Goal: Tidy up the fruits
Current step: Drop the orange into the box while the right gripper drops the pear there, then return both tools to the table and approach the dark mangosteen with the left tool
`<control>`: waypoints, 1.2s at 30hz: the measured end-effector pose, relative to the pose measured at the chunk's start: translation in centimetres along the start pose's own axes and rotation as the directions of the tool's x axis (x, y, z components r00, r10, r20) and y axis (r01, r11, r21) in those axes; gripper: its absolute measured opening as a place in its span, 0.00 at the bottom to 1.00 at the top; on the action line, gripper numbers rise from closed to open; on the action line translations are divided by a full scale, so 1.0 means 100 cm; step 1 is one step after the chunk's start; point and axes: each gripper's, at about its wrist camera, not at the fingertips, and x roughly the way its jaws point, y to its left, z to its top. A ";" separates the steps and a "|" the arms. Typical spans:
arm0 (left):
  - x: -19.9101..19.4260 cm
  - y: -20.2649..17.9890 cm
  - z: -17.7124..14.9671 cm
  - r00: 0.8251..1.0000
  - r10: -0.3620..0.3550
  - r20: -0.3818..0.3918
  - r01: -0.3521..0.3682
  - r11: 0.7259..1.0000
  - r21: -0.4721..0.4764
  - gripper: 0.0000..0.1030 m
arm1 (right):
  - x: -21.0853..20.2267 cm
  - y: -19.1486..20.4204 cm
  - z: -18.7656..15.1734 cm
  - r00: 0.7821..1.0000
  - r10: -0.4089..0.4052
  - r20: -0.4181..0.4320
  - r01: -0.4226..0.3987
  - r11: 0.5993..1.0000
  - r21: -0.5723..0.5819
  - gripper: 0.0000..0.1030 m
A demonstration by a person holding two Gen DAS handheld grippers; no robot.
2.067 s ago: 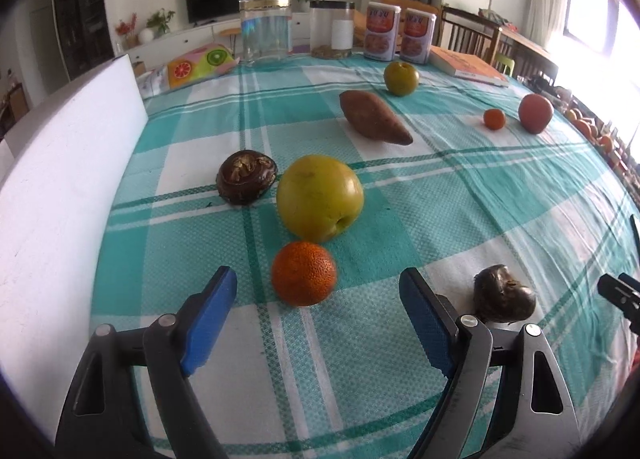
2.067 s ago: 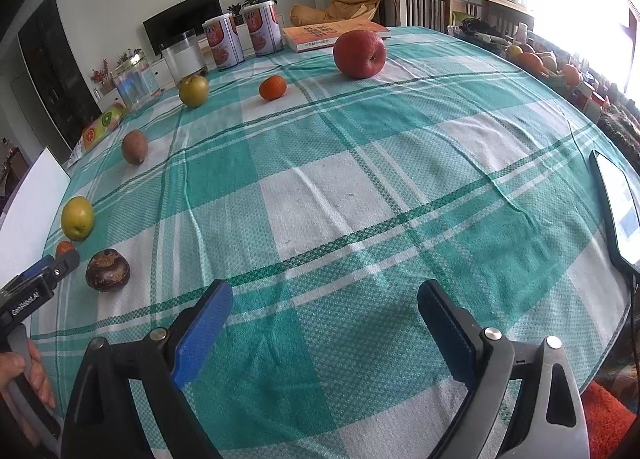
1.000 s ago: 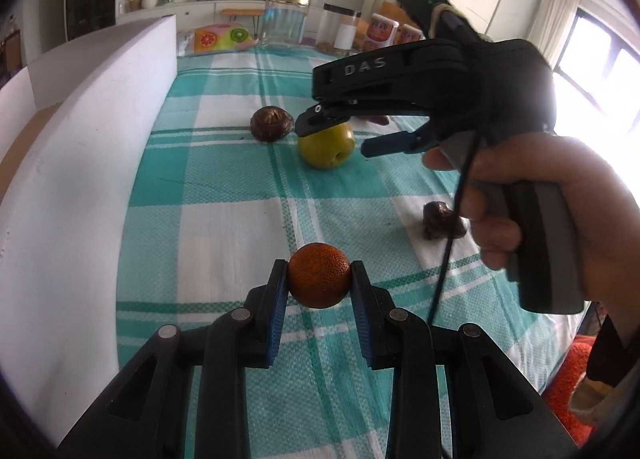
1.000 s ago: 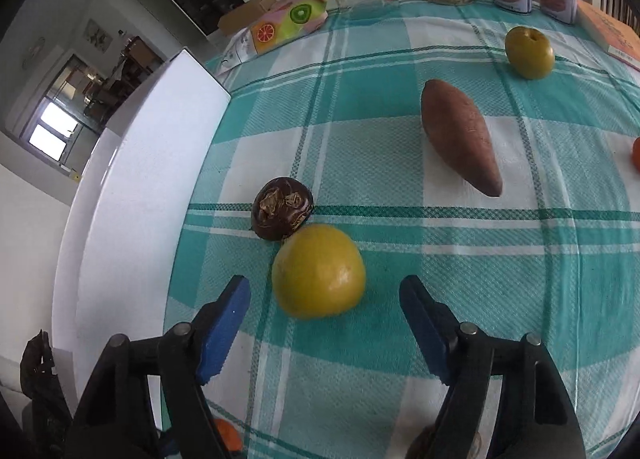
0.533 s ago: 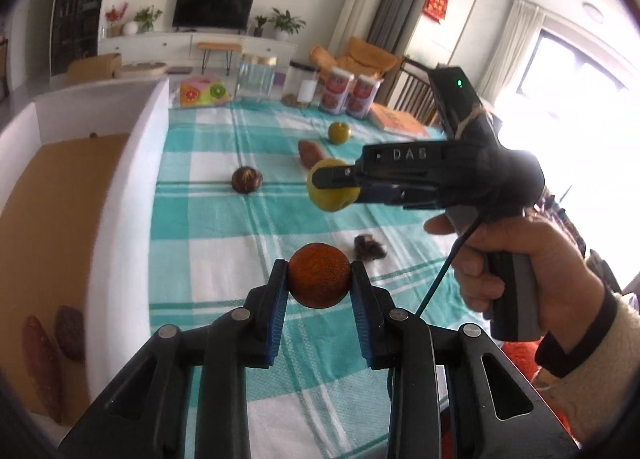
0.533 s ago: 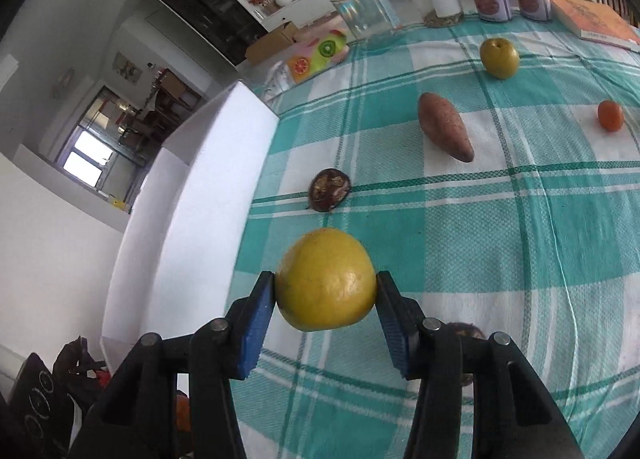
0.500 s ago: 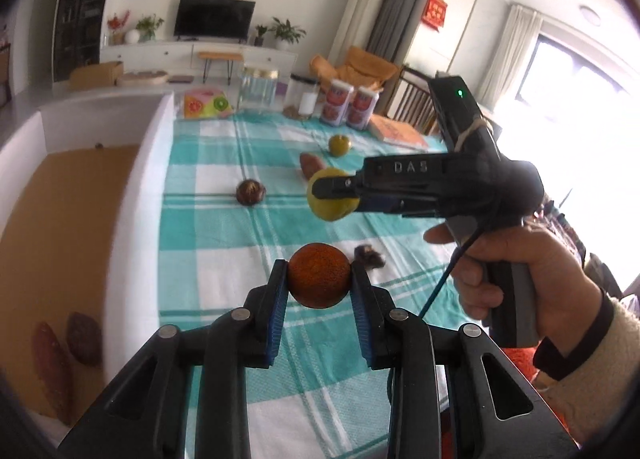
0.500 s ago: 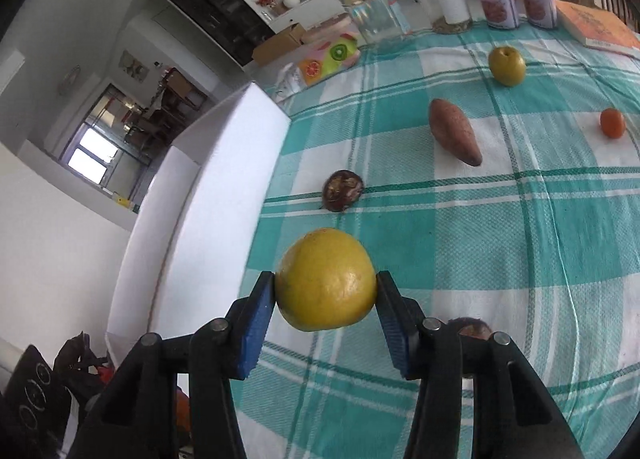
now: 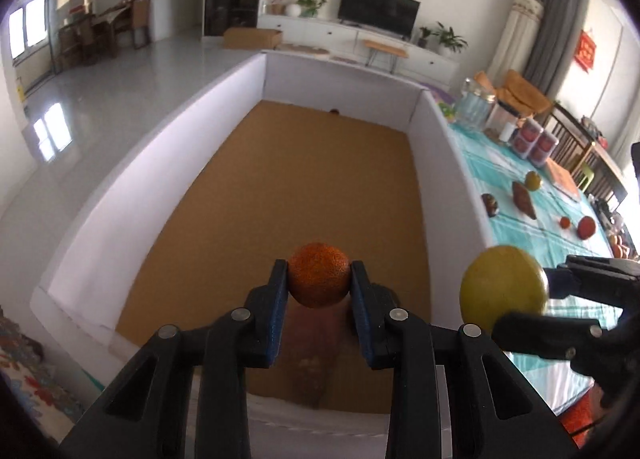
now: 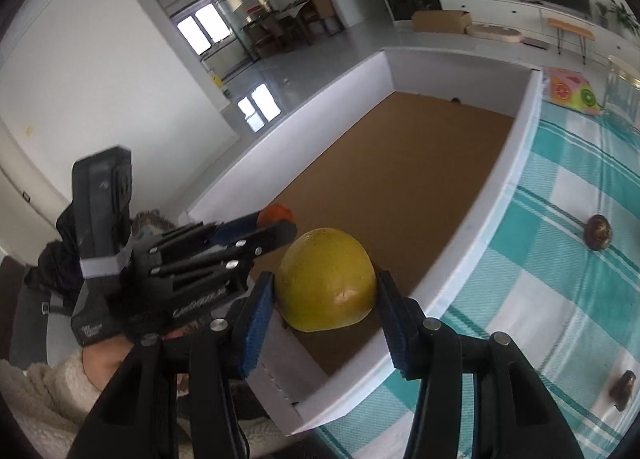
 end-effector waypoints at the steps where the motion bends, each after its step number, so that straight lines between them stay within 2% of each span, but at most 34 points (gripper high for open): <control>1: 0.003 0.003 -0.001 1.000 0.009 -0.013 -0.009 1.000 -0.003 0.31 | 0.007 0.004 -0.002 1.000 0.000 -0.028 -0.001 1.000 -0.014 0.49; 3: 0.006 0.003 -0.004 0.999 0.035 -0.029 -0.035 0.999 -0.003 0.32 | 0.014 0.010 -0.005 0.998 -0.016 -0.069 0.013 0.999 -0.035 0.50; 4: 0.003 0.001 -0.005 0.999 0.046 -0.023 -0.046 0.999 -0.005 0.37 | 0.012 0.010 -0.005 0.998 -0.028 -0.060 0.025 0.999 -0.041 0.51; 5: 0.001 -0.003 -0.003 0.999 0.049 -0.011 -0.049 0.999 -0.008 0.51 | 0.006 0.010 -0.003 0.999 -0.027 -0.045 0.026 0.999 -0.037 0.58; 6: -0.003 -0.006 -0.001 0.999 0.048 0.007 -0.048 0.999 -0.012 0.59 | -0.005 0.008 0.000 1.000 -0.018 -0.022 0.018 1.000 -0.026 0.62; 7: -0.008 -0.012 0.001 0.998 0.045 0.032 -0.045 0.999 -0.014 0.70 | -0.020 0.006 0.003 1.000 -0.007 0.012 0.008 1.000 -0.016 0.62; 10: -0.018 -0.033 0.010 0.995 0.016 0.101 -0.018 1.000 0.021 0.73 | -0.072 -0.003 0.013 0.989 -0.025 0.143 0.026 1.000 -0.006 0.64; 13: -0.031 -0.066 0.016 0.987 -0.050 0.150 0.039 0.996 0.080 0.77 | -0.124 -0.019 0.006 0.950 -0.120 0.289 0.116 0.993 0.031 0.79; 14: -0.035 -0.081 0.015 0.983 -0.085 0.160 0.069 0.992 0.105 0.78 | -0.137 -0.029 -0.004 0.930 -0.170 0.327 0.159 0.985 0.059 0.88; 15: -0.040 -0.093 0.013 0.979 -0.125 0.164 0.104 0.986 0.131 0.79 | -0.147 -0.042 -0.015 0.907 -0.228 0.354 0.208 0.974 0.094 0.93; 16: -0.044 -0.107 0.009 0.972 -0.172 0.158 0.146 0.976 0.161 0.79 | -0.155 -0.057 -0.031 0.882 -0.295 0.368 0.265 0.955 0.132 0.93; 18: -0.045 -0.141 -0.002 0.956 -0.269 0.115 0.238 0.944 0.229 0.83 | -0.162 -0.098 -0.068 0.807 -0.471 0.356 0.416 0.882 0.223 0.93; 20: -0.033 -0.178 -0.018 0.940 -0.340 0.033 0.315 0.901 0.298 0.84 | -0.168 -0.152 -0.114 0.712 -0.651 0.265 0.557 0.752 0.351 0.93; 21: -0.025 -0.196 -0.024 0.932 -0.363 -0.013 0.347 0.880 0.325 0.84 | -0.170 -0.181 -0.137 0.676 -0.709 0.204 0.596 0.687 0.415 0.93; 22: -0.014 -0.212 -0.032 0.926 -0.375 -0.052 0.368 0.861 0.352 0.84 | -0.173 -0.206 -0.163 0.652 -0.745 0.142 0.615 0.629 0.476 0.93; 24: 0.016 -0.240 -0.047 0.929 -0.353 -0.108 0.366 0.845 0.391 0.84 | -0.181 -0.247 -0.208 0.643 -0.764 0.056 0.608 0.553 0.570 0.93; 26: 0.046 -0.256 -0.057 0.939 -0.321 -0.126 0.344 0.847 0.405 0.84 | -0.191 -0.269 -0.242 0.623 -0.782 0.016 0.603 0.493 0.627 0.93; 27: 0.058 -0.264 -0.060 0.943 -0.310 -0.124 0.333 0.850 0.408 0.84 | -0.197 -0.278 -0.253 0.625 -0.781 0.001 0.575 0.461 0.676 0.93; 28: 0.070 -0.268 -0.061 0.947 -0.298 -0.118 0.320 0.852 0.414 0.84 | -0.207 -0.276 -0.261 0.635 -0.773 0.012 0.532 0.449 0.718 0.93; 29: 0.079 -0.272 -0.063 0.954 -0.280 -0.110 0.300 0.856 0.421 0.84 | -0.215 -0.276 -0.266 0.621 -0.783 0.036 0.508 0.437 0.742 0.93; 30: 0.088 -0.275 -0.063 0.963 -0.251 -0.101 0.270 0.862 0.429 0.84 | -0.219 -0.277 -0.269 0.598 -0.800 0.039 0.506 0.415 0.756 0.93; 31: 0.095 -0.275 -0.064 0.971 -0.220 -0.093 0.239 0.868 0.436 0.84 | -0.221 -0.274 -0.275 0.587 -0.809 0.020 0.513 0.391 0.764 0.93; 34: 0.114 -0.276 -0.064 0.983 -0.155 -0.100 0.184 0.878 0.442 0.84 | -0.212 -0.286 -0.279 0.630 -0.774 -0.059 0.506 0.352 0.787 0.93; 35: 0.119 -0.275 -0.065 0.985 -0.136 -0.108 0.170 0.881 0.441 0.84 | -0.209 -0.291 -0.281 0.631 -0.773 -0.074 0.506 0.336 0.794 0.93; 36: 0.122 -0.274 -0.067 0.986 -0.124 -0.113 0.162 0.884 0.439 0.84 | -0.210 -0.291 -0.280 0.620 -0.782 -0.071 0.508 0.330 0.796 0.93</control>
